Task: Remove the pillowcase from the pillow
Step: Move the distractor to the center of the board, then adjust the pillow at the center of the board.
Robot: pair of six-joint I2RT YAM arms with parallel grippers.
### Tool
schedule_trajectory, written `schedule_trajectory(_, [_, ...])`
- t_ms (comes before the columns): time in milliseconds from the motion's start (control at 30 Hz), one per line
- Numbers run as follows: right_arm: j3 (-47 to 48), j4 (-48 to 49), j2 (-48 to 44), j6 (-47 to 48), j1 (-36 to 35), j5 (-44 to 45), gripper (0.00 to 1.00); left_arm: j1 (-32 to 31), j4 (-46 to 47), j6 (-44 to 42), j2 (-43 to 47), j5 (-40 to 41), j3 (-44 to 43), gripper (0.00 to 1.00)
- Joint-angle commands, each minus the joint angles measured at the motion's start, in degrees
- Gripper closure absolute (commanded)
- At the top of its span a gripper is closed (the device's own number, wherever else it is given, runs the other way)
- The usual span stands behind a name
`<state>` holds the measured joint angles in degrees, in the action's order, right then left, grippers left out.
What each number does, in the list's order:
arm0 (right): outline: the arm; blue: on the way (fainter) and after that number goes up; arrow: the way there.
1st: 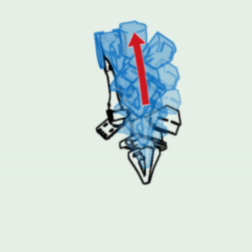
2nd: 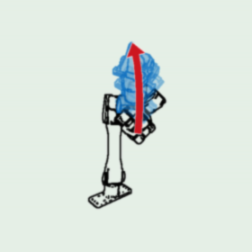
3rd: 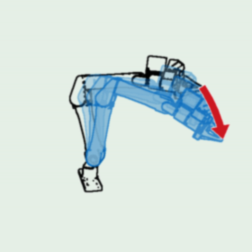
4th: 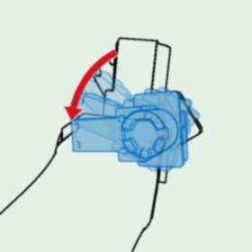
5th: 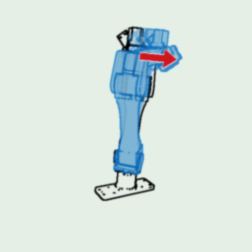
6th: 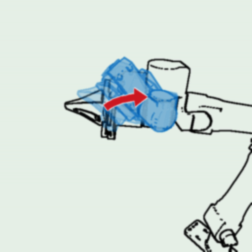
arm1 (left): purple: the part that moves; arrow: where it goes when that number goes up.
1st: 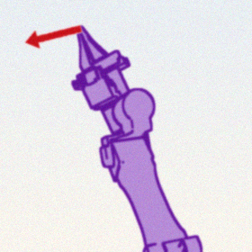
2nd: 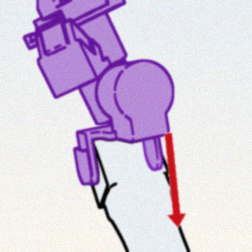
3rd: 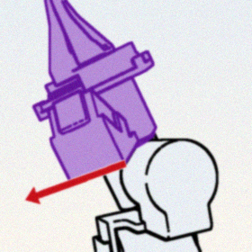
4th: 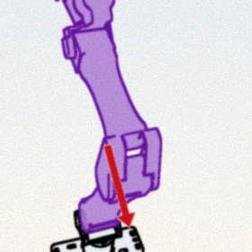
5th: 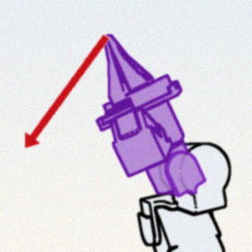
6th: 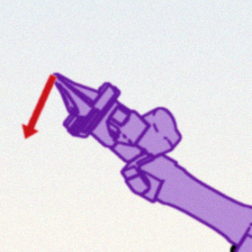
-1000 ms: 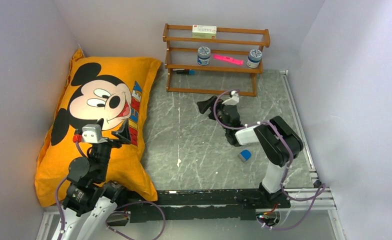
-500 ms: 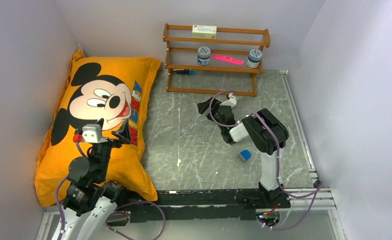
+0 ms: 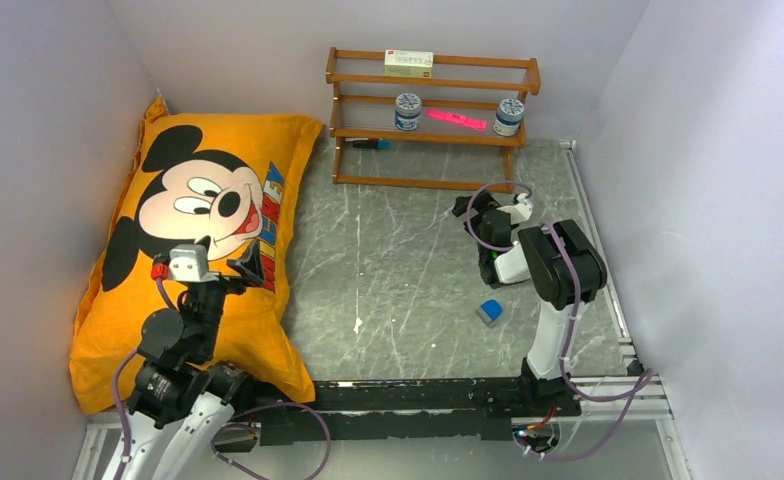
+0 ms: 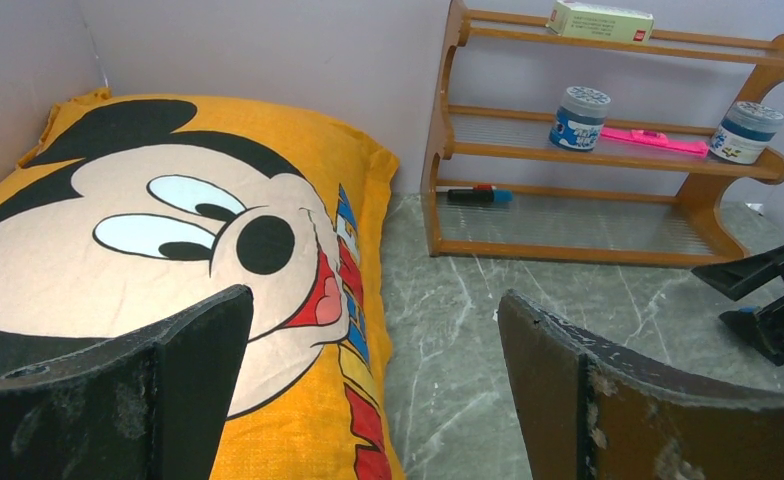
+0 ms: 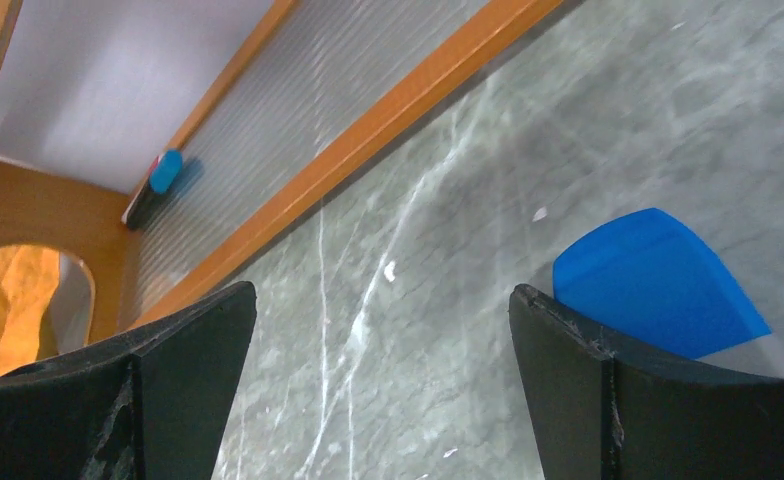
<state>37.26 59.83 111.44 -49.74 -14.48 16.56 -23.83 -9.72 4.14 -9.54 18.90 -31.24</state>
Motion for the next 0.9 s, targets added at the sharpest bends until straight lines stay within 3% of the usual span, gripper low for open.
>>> schedule_trajectory(0, [-0.43,-0.47,-4.50,0.65,1.60,1.28,0.00,-0.20,1.19,-0.01,-1.07,-0.63,-0.04,0.03])
schedule_trajectory(500, [-4.55,-13.80,-20.66,9.85,-1.73,-23.04,0.00,-0.16,-3.38,3.59,-10.03,1.84,-4.58,0.03])
schedule_trajectory(867, [-1.49,-15.86,-23.70,15.02,-25.67,-30.40,0.00,0.02,-4.05,2.06,-10.04,1.78,-3.60,0.03])
